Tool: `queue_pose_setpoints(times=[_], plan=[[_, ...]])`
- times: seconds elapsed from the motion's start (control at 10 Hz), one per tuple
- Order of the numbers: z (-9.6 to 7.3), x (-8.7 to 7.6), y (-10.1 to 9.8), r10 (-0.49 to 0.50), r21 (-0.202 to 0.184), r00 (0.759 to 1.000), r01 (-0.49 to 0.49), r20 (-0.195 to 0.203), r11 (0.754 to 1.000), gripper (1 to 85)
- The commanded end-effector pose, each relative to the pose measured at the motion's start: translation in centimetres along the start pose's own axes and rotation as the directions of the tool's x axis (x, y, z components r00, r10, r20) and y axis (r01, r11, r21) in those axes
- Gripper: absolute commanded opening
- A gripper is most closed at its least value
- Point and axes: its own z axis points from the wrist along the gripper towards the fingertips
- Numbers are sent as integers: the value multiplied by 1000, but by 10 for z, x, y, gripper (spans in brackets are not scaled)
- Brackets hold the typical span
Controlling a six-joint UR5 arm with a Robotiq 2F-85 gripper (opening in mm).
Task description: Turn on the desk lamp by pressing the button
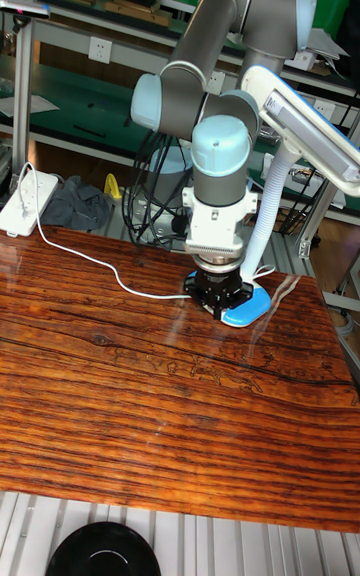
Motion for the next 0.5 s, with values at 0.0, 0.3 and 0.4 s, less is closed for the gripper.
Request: queue_pose_setpoints(times=[0.0, 0.3, 0.4], plan=[[1, 1, -11, 25, 19, 1000, -25, -11, 1000, 10], [15, 10, -30, 0, -9, 998, -1, -70, 1000, 10], [15, 16, -29, 5, -12, 995, -7, -101, 1000, 10]])
